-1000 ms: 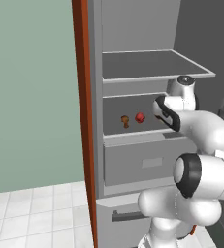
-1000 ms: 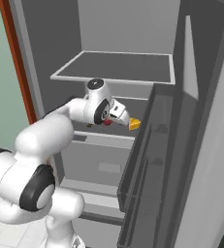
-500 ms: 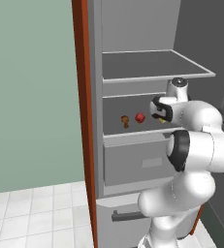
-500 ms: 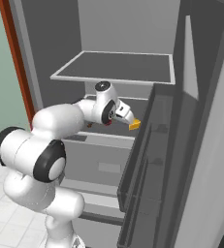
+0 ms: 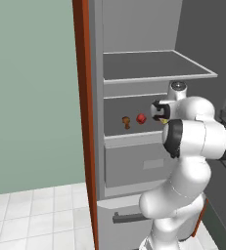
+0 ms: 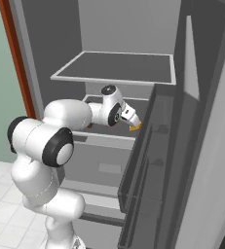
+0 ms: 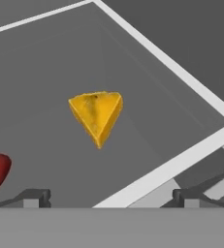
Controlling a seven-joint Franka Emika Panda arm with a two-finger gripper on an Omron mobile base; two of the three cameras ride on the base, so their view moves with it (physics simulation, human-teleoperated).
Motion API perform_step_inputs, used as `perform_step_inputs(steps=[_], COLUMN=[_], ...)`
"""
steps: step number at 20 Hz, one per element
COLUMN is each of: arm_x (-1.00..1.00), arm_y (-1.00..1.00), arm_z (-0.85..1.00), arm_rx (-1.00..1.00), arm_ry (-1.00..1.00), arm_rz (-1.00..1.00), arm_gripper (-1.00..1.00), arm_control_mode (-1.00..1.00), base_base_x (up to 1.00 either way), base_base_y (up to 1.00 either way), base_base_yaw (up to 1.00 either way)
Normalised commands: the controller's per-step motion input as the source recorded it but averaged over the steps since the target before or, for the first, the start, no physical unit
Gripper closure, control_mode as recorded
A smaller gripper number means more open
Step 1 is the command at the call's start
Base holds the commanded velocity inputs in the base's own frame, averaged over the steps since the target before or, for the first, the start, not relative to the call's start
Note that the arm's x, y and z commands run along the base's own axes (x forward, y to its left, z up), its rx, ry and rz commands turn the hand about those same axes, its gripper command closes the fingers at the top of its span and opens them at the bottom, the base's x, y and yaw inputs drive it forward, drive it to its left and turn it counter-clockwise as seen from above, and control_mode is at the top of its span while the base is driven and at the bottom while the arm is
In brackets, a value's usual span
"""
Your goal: Take the cheese, chicken drumstick, and bell pepper from the fridge and place them on the plate on the dining counter to create an appetizer plate.
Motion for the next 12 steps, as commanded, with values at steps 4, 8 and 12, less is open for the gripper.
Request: perform_step_inputs(steps=[4, 8, 12], arm_x=[0.19, 0.24, 0.31], arm_y=[-0.11, -0.04, -0.05], arm_z=[-0.19, -0.05, -0.04], arm_rx=[0.0, 0.0, 0.0], arm_ry=[-0.02, -0.03, -0.01], arm_rz=[-0.02, 0.0, 0.0], arm_gripper=[-1.0, -1.0, -1.0], arm_control_mode=[-1.0, -1.0, -1.0], base_base_x=[0.0, 0.0, 0.0], base_base_y=[0.0, 0.0, 0.0], base_base_yaw=[0.0, 0.0, 0.0])
